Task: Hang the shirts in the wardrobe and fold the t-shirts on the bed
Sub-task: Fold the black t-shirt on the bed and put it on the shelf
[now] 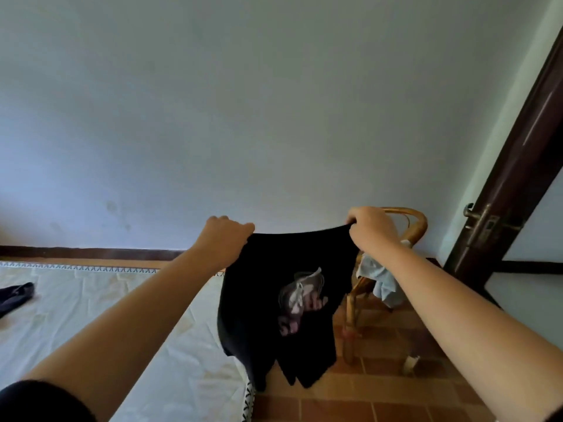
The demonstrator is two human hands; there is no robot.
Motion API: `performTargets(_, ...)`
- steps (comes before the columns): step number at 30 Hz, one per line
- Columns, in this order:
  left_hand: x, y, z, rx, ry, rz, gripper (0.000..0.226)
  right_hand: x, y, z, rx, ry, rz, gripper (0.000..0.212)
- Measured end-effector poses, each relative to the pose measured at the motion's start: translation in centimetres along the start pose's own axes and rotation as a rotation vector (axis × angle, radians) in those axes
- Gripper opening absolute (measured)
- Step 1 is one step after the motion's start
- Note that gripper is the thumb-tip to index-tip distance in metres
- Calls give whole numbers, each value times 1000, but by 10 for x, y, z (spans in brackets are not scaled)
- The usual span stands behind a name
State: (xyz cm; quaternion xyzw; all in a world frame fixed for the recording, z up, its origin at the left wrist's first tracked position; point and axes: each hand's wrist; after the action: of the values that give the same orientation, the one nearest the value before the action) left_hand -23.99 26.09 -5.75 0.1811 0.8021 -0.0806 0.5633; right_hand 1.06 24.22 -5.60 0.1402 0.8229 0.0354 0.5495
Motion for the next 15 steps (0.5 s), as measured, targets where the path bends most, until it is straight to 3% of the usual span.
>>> performTargets(4, 12, -9, -12, -34, -42, 210, 20, -11, -4, -19, -45, 240, 85, 28)
performTargets(8, 38, -21, -31, 58, -39, 513, 25, 2, -22, -17, 76, 409, -25, 19)
performTargets(12, 66, -39, -37, 168, -124, 560, 27, 31, -53, -8, 169, 418, -48, 22)
performTargets(15, 88, -58, -44, 123, -452, 471, 18, 51, -83, -6, 172, 421, -91, 21)
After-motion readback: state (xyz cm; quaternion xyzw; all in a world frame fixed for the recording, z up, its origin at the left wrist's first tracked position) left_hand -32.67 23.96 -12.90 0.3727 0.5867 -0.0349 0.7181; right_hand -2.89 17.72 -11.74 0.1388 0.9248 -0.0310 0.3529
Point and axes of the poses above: each hand's wrist, its own y-axis towards the middle knuckle, its own x-axis out of the palm, z = x × y, and after that the axes turned 1 degree about x, right-handed
